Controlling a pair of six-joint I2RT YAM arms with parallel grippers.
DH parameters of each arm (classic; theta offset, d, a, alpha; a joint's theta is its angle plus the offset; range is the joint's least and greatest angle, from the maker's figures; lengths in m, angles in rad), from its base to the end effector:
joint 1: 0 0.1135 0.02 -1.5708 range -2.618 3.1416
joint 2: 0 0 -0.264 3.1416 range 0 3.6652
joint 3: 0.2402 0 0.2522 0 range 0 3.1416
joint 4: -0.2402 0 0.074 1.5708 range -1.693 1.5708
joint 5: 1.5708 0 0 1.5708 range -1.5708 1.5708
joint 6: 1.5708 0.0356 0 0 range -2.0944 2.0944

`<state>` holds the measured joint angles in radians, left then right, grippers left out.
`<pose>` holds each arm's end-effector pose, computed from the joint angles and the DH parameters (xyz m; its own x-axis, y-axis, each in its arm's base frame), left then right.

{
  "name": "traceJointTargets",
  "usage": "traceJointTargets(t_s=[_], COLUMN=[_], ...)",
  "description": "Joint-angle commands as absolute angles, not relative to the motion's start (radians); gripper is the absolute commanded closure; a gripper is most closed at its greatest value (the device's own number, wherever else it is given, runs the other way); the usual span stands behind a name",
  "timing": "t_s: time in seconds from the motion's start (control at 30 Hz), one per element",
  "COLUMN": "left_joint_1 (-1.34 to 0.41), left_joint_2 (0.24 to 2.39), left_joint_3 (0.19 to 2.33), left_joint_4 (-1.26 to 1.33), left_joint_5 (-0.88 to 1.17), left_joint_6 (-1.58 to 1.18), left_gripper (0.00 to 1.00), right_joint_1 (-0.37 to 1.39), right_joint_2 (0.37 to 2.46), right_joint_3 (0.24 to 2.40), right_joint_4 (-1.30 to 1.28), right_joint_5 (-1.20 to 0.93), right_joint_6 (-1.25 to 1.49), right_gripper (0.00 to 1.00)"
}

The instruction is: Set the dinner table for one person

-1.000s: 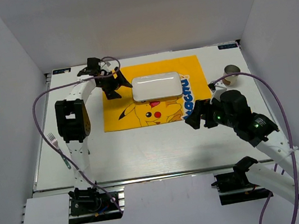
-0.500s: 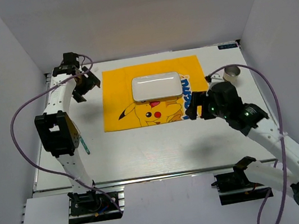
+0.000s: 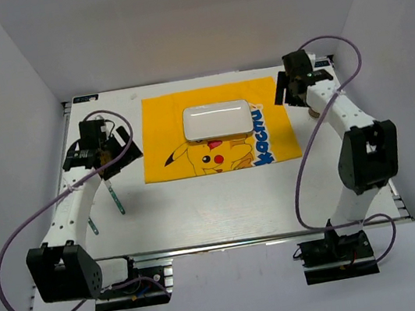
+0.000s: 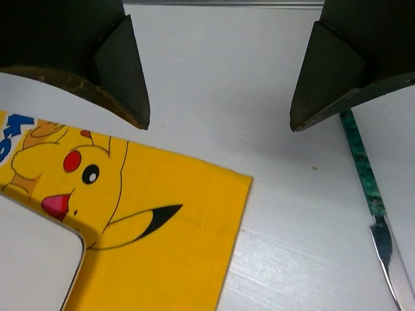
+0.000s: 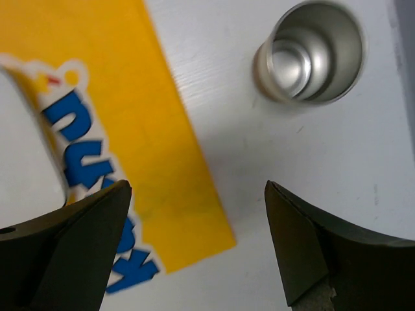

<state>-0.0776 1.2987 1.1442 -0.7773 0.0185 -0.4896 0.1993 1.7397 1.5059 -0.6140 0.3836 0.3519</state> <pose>0.2648 -0.0213 0.3014 -0.7479 -0.4134 -0.5193 -0.2982 0.9082 -0.2936 0.3823 0.0636 0.2951 -0.6696 0.1909 -0.7178 0.3089 0.9505 -0.0354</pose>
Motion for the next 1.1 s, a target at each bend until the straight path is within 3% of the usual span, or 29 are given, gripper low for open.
traceJointTargets(t_s=[0.0,0.27,0.57,0.63,0.77,0.83,0.87,0.93,1.07], left_joint_1=[-0.075,-0.075,-0.075,-0.075,-0.075,-0.075,-0.075,-0.075,-0.075], left_joint_2=[1.252,1.284,1.292,1.293,1.296,1.301,1.302,1.308,1.31], left_joint_3=[1.069,1.057,1.051,1.051,1.049,1.048,1.048,1.049,1.046], left_joint_4=[-0.658,-0.655,-0.637,-0.634,-0.63,-0.63,-0.629,-0.63,-0.626], left_joint_5=[0.093,0.178,0.245,0.256,0.27,0.275,0.281,0.287,0.29], left_joint_6=[-0.462,-0.454,-0.446,-0.445,-0.442,-0.442,-0.442,-0.442,-0.439], left_gripper=[0.02,0.02,0.02,0.02,0.02,0.02,0.02,0.02,0.02], right_joint_1=[0.146,0.048,0.014,0.012,0.011,0.012,0.014,0.014,0.018], right_joint_2=[1.819,2.058,2.163,2.172,2.201,2.192,2.189,2.192,2.206], right_joint_3=[1.62,1.81,1.89,1.89,1.887,1.861,1.855,1.859,1.899], right_joint_4=[-0.637,-0.658,-0.583,-0.575,-0.565,-0.539,-0.52,-0.514,-0.518], right_joint_5=[0.449,0.428,0.373,0.344,0.336,0.356,0.351,0.348,0.354], right_joint_6=[0.224,0.141,0.083,0.084,0.1,0.118,0.123,0.135,0.153], right_gripper=[0.11,0.16,0.22,0.31,0.6,0.68,0.84,0.98,1.0])
